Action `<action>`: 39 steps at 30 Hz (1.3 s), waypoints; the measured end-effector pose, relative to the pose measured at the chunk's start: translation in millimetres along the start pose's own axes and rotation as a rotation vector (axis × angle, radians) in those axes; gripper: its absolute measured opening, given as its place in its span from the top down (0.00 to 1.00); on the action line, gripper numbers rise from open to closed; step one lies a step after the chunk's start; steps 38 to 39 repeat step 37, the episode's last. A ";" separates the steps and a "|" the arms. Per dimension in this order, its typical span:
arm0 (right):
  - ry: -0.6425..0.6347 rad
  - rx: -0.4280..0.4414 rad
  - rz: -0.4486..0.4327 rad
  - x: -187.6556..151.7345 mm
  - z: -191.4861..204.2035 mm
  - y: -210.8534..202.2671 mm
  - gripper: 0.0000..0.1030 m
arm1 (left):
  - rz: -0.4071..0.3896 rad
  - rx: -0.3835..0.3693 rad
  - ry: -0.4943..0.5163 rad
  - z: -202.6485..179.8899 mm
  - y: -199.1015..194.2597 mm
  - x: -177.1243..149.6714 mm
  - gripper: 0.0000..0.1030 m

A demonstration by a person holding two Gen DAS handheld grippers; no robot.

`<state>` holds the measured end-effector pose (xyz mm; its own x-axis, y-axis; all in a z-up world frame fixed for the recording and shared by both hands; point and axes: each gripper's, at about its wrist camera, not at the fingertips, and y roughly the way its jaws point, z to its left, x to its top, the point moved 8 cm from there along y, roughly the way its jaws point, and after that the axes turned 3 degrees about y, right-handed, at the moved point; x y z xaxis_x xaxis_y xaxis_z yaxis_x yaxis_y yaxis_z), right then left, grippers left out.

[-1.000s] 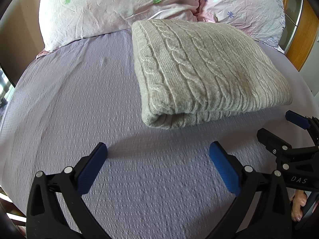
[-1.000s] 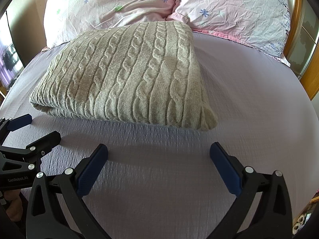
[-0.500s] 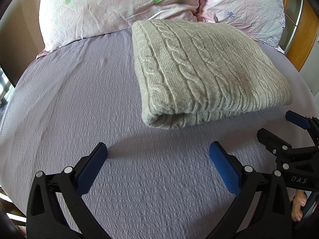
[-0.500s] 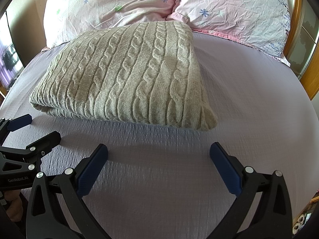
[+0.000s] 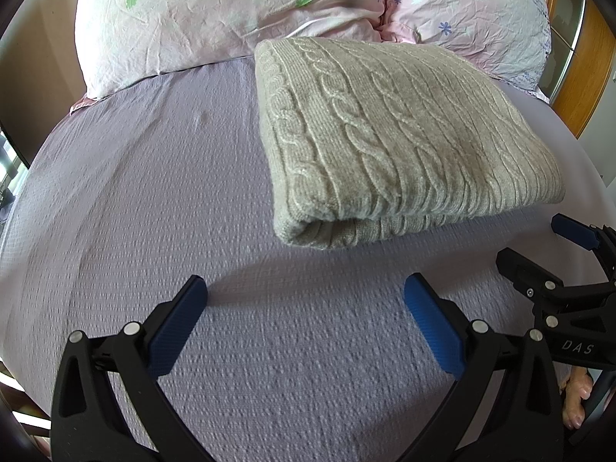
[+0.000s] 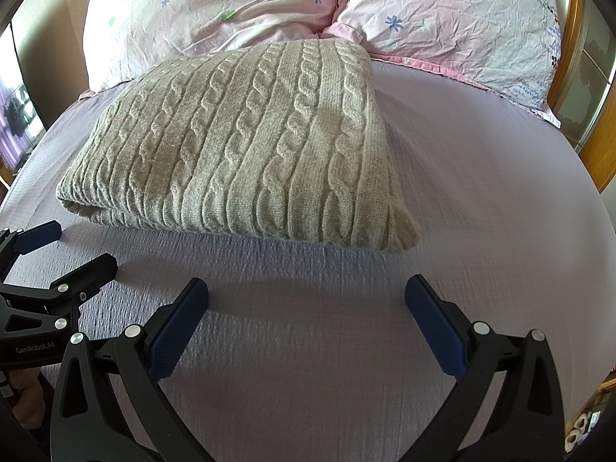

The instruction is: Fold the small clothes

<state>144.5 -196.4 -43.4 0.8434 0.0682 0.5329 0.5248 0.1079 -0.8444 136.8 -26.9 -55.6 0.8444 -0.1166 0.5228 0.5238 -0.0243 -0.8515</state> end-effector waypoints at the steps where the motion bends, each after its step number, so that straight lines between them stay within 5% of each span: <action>1: 0.000 0.000 0.000 0.2 0.2 0.0 0.01 | 0.000 0.000 0.000 0.0 0.0 0.0 0.02; 39: 0.006 -0.006 0.015 -0.9 0.0 -0.3 0.01 | 0.008 0.000 0.002 1.2 1.5 0.8 0.02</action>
